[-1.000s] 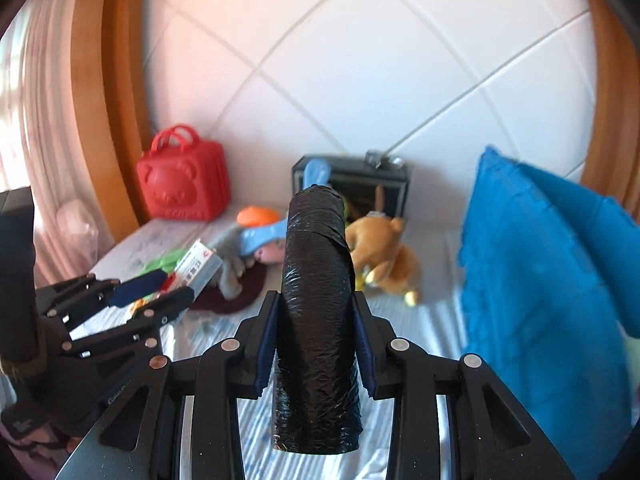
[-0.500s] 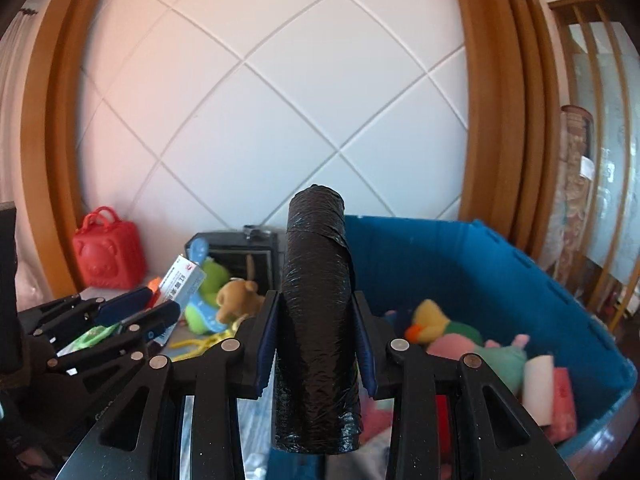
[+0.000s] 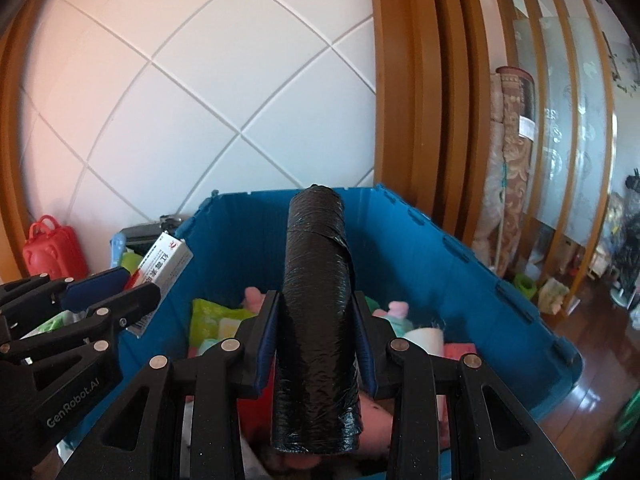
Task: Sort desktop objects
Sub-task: 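Lift the medicine box and black roll with both grippers over the blue crate, then open both grippers to drop the items into the crate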
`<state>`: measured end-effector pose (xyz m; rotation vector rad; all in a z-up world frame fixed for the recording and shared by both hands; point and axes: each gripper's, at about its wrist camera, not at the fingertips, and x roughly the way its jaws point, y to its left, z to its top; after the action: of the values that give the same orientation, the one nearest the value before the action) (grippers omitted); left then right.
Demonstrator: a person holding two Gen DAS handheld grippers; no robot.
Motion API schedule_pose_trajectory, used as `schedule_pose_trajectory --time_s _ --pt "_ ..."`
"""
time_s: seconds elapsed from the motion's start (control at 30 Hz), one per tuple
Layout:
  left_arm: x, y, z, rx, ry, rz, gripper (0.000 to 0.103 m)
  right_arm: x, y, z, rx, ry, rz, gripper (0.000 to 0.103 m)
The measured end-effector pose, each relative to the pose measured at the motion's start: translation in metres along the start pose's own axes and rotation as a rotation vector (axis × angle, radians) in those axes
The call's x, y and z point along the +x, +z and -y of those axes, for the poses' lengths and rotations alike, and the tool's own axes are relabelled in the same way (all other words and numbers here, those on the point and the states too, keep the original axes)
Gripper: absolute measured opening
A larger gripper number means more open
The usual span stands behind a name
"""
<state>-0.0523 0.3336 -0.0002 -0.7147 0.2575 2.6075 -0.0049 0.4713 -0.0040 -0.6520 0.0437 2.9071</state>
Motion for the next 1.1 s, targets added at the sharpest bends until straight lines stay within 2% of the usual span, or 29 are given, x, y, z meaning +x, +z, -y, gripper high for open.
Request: schedule_pose_trajectory --time_s 0.2,0.47,0.5,0.57,0.6,0.63,0.67,0.7,0.73,0.77,0.83,0.9,1.1 --pt "0.013 -0.002 0.017 0.003 -0.01 -0.038 0.027 0.016 -0.008 0.022 -0.007 -0.028 -0.033 0.034" --pt "0.017 -0.003 0.019 0.002 -0.015 -0.051 0.027 0.033 -0.01 0.036 -0.015 -0.064 -0.056 0.034" --pt "0.019 -0.003 0.017 0.002 -0.016 -0.061 0.028 0.033 -0.01 0.036 -0.017 -0.072 -0.056 0.034" --pt "0.021 -0.004 0.015 -0.009 -0.032 -0.077 0.037 0.033 -0.011 0.036 -0.013 -0.084 -0.06 0.035" --pt "0.021 -0.005 0.012 -0.013 -0.037 -0.081 0.048 0.031 -0.01 0.037 -0.008 -0.086 -0.052 0.039" --pt "0.022 -0.005 0.011 -0.015 -0.036 -0.081 0.057 0.029 -0.01 0.038 -0.006 -0.092 -0.042 0.049" --pt "0.02 -0.006 0.01 -0.017 -0.036 -0.076 0.06 0.027 -0.009 0.039 -0.006 -0.099 -0.035 0.056" --pt "0.019 -0.007 0.009 -0.017 -0.036 -0.07 0.062 0.023 -0.009 0.038 -0.008 -0.112 -0.024 0.07" --pt "0.016 -0.008 0.008 -0.015 -0.036 -0.063 0.064 0.021 -0.008 0.039 -0.011 -0.122 -0.016 0.079" --pt "0.013 -0.009 0.006 -0.014 -0.032 -0.053 0.064 0.018 -0.007 0.039 -0.012 -0.131 -0.007 0.082" --pt "0.007 -0.01 0.001 -0.02 -0.03 -0.035 0.065 0.011 -0.006 0.038 -0.011 -0.146 0.01 0.097" --pt "0.0 -0.011 -0.006 -0.03 -0.027 -0.016 0.067 0.003 -0.004 0.037 -0.011 -0.154 0.032 0.103" --pt "-0.025 -0.019 -0.037 -0.075 0.01 0.053 0.069 -0.015 0.0 0.021 -0.018 -0.14 0.06 0.103"
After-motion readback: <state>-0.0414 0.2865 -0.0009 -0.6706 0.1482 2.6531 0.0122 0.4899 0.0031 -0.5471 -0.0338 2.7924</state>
